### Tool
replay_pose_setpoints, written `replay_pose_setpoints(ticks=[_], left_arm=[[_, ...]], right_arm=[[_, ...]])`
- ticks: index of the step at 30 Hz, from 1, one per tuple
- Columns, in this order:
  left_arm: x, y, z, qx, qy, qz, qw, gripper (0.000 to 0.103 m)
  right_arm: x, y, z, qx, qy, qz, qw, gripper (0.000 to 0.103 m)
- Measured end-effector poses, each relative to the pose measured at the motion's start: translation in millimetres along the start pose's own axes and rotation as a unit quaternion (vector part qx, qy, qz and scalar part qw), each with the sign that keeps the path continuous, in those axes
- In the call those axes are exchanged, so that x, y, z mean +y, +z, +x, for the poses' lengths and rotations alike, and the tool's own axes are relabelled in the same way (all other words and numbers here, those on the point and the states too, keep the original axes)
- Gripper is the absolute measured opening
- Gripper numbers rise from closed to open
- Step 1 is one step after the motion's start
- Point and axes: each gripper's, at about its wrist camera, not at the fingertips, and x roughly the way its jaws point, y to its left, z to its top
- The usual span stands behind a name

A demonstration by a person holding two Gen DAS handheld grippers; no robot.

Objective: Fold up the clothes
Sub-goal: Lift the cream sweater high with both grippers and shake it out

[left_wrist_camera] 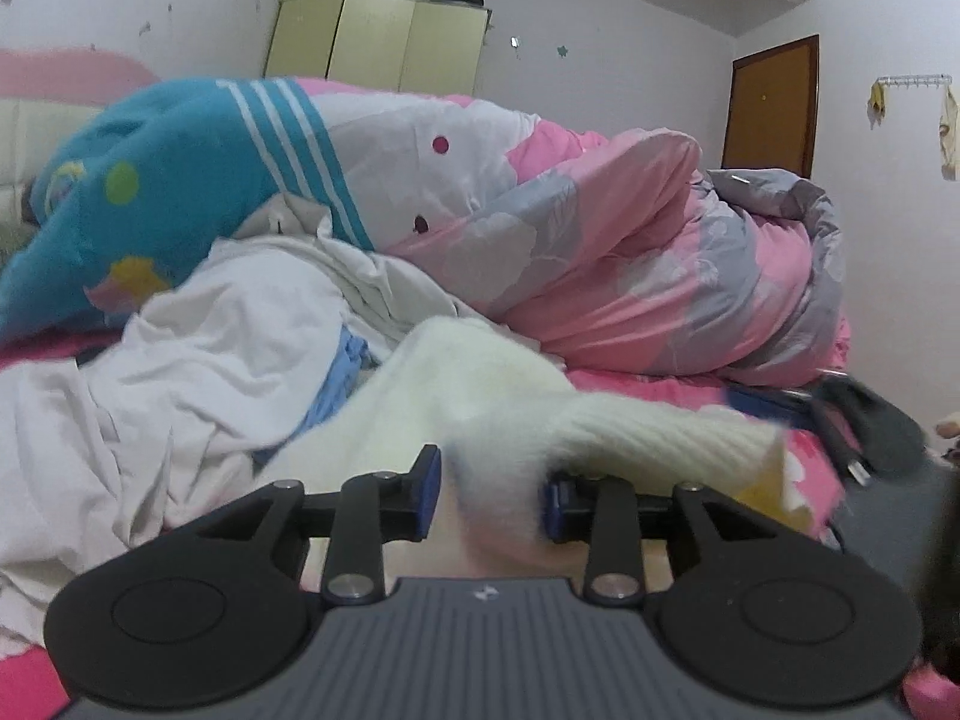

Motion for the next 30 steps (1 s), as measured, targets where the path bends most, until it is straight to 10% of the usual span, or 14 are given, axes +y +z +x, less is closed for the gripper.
replay_pose_setpoints(ticks=[3,7,13,20,30], left_arm=[[5,-8,-8,0.008,-0.024,-0.001,0.9997,0.057],[-10,-24,-16,0.008,-0.040,0.026,0.9988,0.089],[-51,-47,10,0.032,0.004,0.083,0.9960,0.091],[-45,-52,30,0.051,0.084,0.036,0.9945,0.036],[-33,20,-88,-0.133,0.137,0.002,0.9816,0.022]], right_arm=[[-23,14,9,0.004,0.028,0.086,0.996,0.025],[-30,26,2,-0.011,0.033,0.140,0.990,0.017],[-44,39,8,-0.023,0.047,0.206,0.977,0.015],[-46,42,8,-0.007,0.027,0.217,0.976,0.014],[-82,72,-47,-0.084,-0.015,0.293,0.952,0.012]])
